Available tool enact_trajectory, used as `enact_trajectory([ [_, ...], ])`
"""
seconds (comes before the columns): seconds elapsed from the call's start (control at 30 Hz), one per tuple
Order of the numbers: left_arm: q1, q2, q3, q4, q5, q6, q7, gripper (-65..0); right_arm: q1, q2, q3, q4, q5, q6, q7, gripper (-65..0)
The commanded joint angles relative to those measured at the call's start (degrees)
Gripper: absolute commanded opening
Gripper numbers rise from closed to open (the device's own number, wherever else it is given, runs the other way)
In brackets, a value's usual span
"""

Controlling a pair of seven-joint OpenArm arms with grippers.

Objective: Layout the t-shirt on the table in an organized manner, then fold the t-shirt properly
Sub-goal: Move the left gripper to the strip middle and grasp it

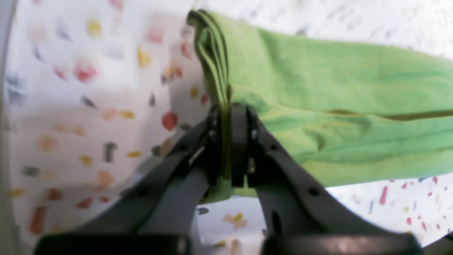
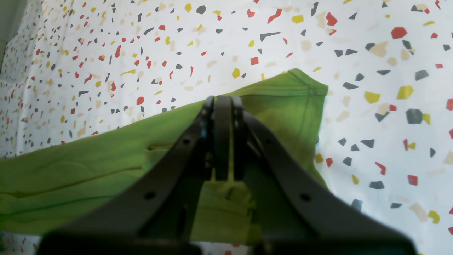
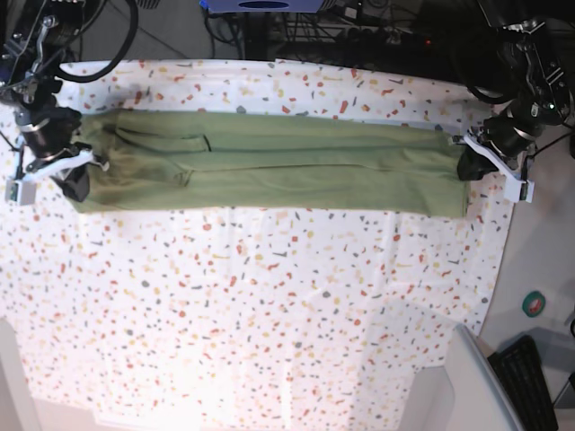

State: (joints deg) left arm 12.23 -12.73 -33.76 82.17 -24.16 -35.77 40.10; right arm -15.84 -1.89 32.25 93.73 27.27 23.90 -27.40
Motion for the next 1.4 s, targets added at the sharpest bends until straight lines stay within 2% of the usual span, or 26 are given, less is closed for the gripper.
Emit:
enact_trajectory([
  [0.0,0.91,-0.15,1.45,2.8,-0.85,0.56,-0.76,-65.0,0.41,0.44,-0.03,0.99,1.09,0.23,1.24,-65.0],
  [0.07,2.5,0.03,5.32,6.49,-0.85,1.88,-0.76,-65.0,0.58,0.53,-0.03,0.99,1.09,0.23,-0.07,-63.6],
  [0.13,3.55,0.2,9.8,9.3,-0.85,3.2,-0.76,-65.0,0.76,0.53,-0.03,0.99,1.09,0.32,-1.31,-50.4],
  [0.17,3.73,0.73,12.09,10.44,-0.85,4.16,-0.76,-65.0,0.76,0.53,-0.03,0.99,1.09,0.32,-1.39,-45.8],
  [0.2,3.82,1.26,13.93,11.5,-0.85,5.4,-0.76,-65.0,0.76,0.53,-0.03,0.99,1.09,0.32,-1.39,-44.1],
  [0.5,2.06,3.02,33.89,15.63,-1.38,15.07,-0.76,-65.0,0.76,0.7,0.32,0.9,1.0,0.32,-1.48,-44.3],
  [0.63,0.3,4.34,41.1,15.19,-1.38,18.85,-0.76,-65.0,0.76,1.93,0.41,0.9,1.0,0.32,-1.48,-44.3],
  [0.93,-0.84,6.09,48.04,15.1,-0.94,19.29,-0.76,-65.0,0.76,1.93,0.41,0.9,1.0,0.32,-1.48,-44.3],
  [1.37,-1.11,6.09,47.78,10.62,-0.85,19.29,-0.93,-65.0,0.76,1.93,0.41,0.9,1.0,0.32,-1.48,-44.3],
])
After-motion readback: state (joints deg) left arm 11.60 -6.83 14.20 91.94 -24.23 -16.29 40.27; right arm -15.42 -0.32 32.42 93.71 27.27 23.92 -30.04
